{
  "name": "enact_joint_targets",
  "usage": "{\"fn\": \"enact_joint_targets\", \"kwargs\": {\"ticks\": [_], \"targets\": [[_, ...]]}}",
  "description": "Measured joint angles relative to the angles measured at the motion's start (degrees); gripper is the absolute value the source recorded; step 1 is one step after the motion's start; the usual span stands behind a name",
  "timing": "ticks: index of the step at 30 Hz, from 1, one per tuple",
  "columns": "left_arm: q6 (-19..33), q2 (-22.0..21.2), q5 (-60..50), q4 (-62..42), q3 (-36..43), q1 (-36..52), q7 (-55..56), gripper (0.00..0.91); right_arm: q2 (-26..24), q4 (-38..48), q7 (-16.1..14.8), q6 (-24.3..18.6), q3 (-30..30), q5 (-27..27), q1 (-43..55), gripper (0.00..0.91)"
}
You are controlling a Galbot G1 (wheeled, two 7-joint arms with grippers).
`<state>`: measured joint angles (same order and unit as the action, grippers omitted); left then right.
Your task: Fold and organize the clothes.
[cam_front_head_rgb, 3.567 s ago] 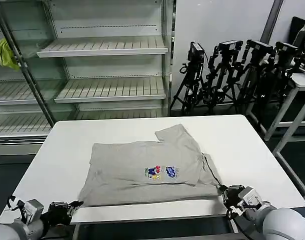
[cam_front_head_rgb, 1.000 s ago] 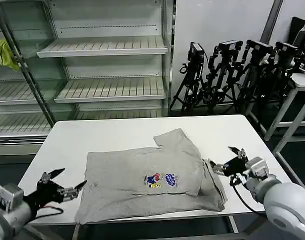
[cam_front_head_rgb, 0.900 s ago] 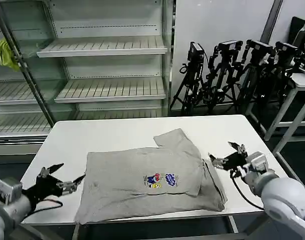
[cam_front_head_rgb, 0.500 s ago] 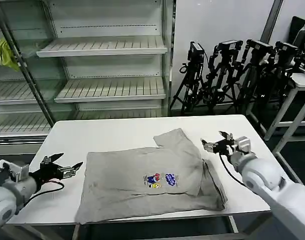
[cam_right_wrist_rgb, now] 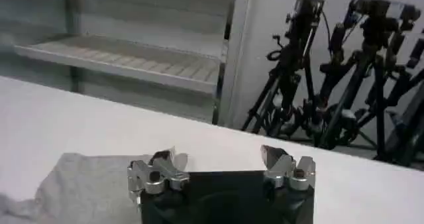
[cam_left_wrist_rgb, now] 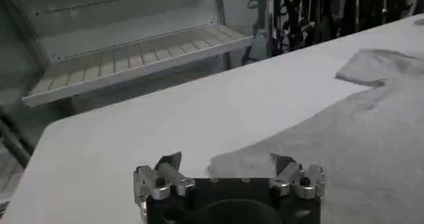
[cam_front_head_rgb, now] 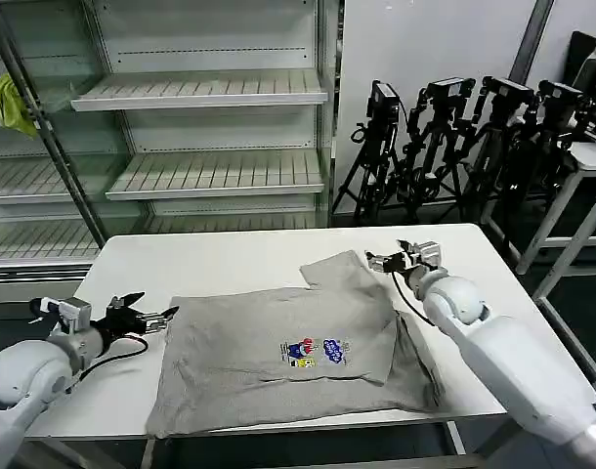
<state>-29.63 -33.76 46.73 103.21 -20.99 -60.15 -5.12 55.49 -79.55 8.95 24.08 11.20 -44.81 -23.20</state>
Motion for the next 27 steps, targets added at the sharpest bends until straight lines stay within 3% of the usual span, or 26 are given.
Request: {"fn": "enact_joint_targets", "kwargs": {"ticks": [12,15,19,22,27], "targets": [[0.01,-3.53,-2.32,-4.17,6.21,6.23,-1.80,0.907,8.04,7.61,-0.44,-0.48,0.14,3.09,1.09,0.907],[0.01,-4.40,-2.86,-4.70,7.23,6.97,-2.14,0.887,9.43,8.80,-0.40,-0.58,0.14,3.73,1.16,0.856],[0.03,-5.51,-3.55,-5.25,8.27,7.59,-2.64,0.867,11.02,10.18,-0.38,-0.76,-0.02,4.50,1.16,0.856],[0.16,-6.19,-4.14,-5.86,8.91,8.15,-2.91,0.856,11.90,11.11,-0.48,-0.92,-0.09,5.04,1.09,0.776],[0.52,-7.09,-4.80,-6.91,9.72,9.05,-3.62,0.846,13.16,12.55,-0.72,-1.33,-0.48,6.05,0.81,0.736]]}}
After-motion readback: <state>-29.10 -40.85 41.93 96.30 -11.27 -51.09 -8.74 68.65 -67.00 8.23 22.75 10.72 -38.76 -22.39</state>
